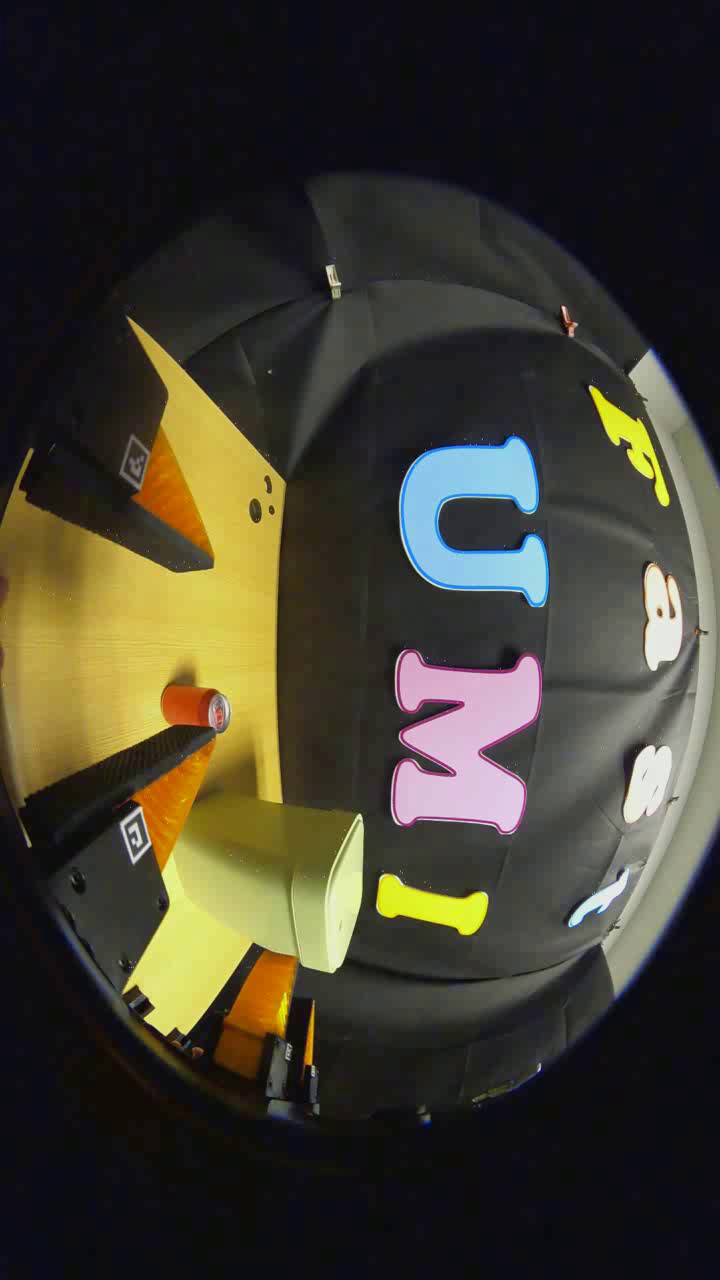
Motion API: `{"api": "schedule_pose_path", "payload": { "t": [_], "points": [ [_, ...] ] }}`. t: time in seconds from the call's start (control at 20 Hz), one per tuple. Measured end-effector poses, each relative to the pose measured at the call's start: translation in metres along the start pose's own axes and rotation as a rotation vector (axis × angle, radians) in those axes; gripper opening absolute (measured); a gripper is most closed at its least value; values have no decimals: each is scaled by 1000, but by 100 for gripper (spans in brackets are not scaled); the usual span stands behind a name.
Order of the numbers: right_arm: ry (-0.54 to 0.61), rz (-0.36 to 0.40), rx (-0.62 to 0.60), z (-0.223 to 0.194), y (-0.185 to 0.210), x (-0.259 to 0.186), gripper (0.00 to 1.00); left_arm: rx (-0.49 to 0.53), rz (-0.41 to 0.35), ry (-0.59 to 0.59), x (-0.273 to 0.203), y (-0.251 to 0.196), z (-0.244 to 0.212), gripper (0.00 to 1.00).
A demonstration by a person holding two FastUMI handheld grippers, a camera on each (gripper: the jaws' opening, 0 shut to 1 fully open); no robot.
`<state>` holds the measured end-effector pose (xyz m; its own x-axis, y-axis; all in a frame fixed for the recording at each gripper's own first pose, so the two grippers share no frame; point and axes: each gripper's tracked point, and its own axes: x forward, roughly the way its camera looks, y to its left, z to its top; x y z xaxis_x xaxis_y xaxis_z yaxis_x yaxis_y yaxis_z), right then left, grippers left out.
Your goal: Press the lid of the desktop garbage bin to open it, pick up the crumpled paper on the desktop and throw it into the bin, then pick up the pop can on the desktop and drop it into the bin, and finally close the garbage bin lid.
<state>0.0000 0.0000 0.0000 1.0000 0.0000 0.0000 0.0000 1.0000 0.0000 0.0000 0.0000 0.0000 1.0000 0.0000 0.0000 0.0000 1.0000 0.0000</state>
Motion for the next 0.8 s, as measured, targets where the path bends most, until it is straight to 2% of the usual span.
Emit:
{"api": "schedule_pose_path", "payload": {
  "t": [0.8],
  "points": [
    [49, 4, 23, -16, -9, 5, 98, 18, -7, 25, 6, -7, -11, 99]
  ]
}}
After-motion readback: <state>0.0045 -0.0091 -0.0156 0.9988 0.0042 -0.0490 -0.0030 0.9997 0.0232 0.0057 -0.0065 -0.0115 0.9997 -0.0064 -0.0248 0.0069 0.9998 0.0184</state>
